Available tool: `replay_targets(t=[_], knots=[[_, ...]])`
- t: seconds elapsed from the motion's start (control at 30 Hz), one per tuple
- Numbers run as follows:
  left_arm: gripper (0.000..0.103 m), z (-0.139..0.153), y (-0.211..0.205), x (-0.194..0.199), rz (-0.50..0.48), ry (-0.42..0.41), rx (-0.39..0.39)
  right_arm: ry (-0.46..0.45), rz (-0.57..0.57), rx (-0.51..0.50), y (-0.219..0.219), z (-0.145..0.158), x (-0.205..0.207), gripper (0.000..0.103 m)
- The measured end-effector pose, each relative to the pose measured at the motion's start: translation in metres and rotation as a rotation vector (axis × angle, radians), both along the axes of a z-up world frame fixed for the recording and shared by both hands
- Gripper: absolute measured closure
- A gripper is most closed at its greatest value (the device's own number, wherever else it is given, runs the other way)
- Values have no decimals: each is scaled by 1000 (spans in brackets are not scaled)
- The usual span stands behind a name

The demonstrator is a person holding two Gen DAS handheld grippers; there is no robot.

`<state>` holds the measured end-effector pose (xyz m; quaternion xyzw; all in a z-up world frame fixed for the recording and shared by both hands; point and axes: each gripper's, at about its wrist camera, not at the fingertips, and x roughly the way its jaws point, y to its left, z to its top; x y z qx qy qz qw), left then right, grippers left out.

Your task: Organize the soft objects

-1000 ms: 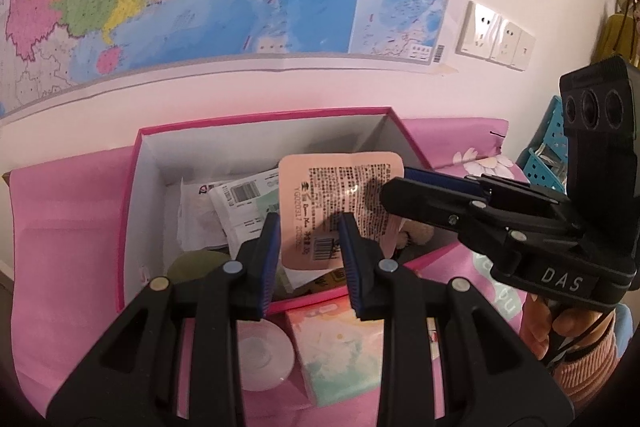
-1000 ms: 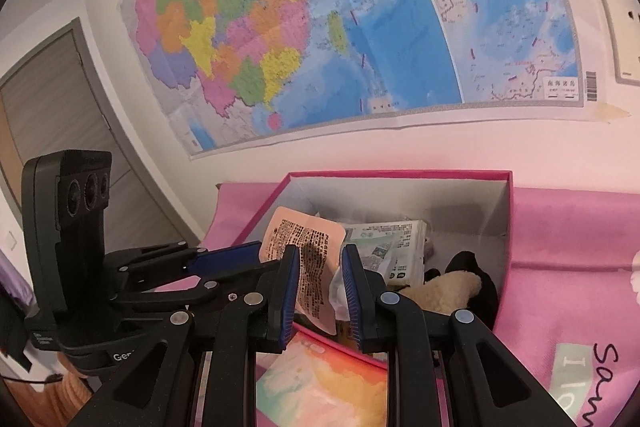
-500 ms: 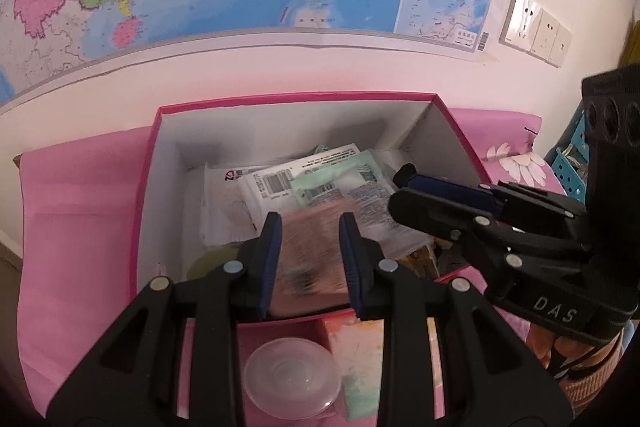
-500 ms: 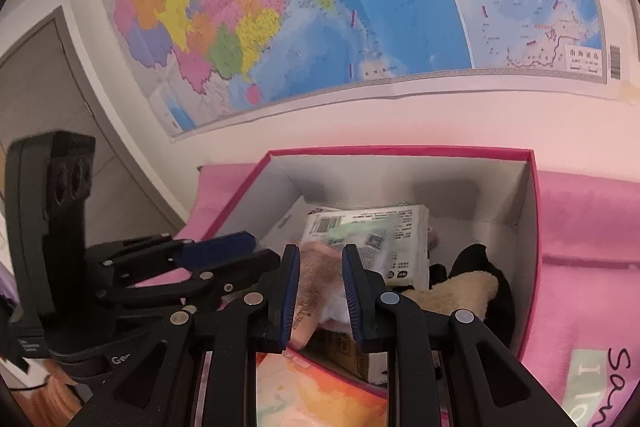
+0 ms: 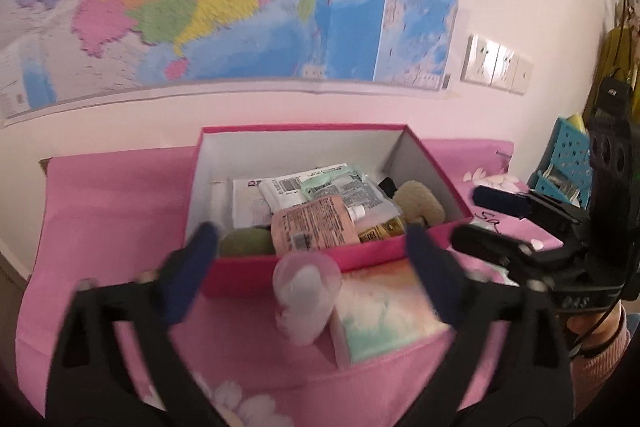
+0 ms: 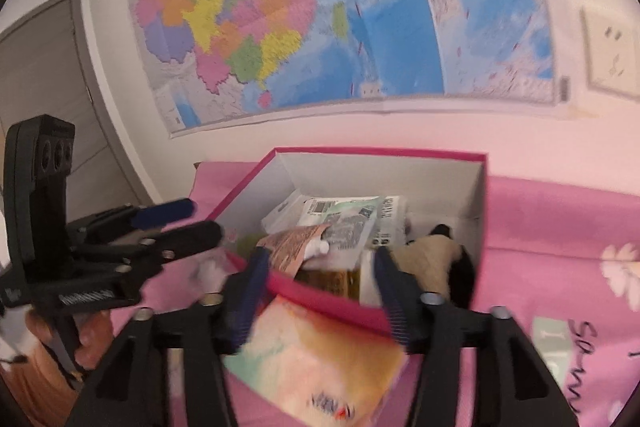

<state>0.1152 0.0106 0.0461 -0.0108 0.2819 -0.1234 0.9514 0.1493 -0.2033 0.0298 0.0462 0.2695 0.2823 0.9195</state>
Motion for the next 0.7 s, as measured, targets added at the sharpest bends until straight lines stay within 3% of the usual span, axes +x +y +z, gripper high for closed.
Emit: replay_targets(t=[0.03,0.13,0.23,0.37,0.7], knots=[[0,-1,2,-8,6,-13,-1,-34,-14,-30,-1,1,-15,21],[0,-11,7,-26,41,6,7,-98,-42,-86,-2,0,-42,14],[0,-24,12,-41,89,45,13,-102,-75,-115,0,-9,-65,5],[0,-32,14,-62,141,46,42,-81,-128,-138,3,-25,-90,3],[0,-44,23,-82,191,77,52,-26,-138,-140,11,-44,-114,3]])
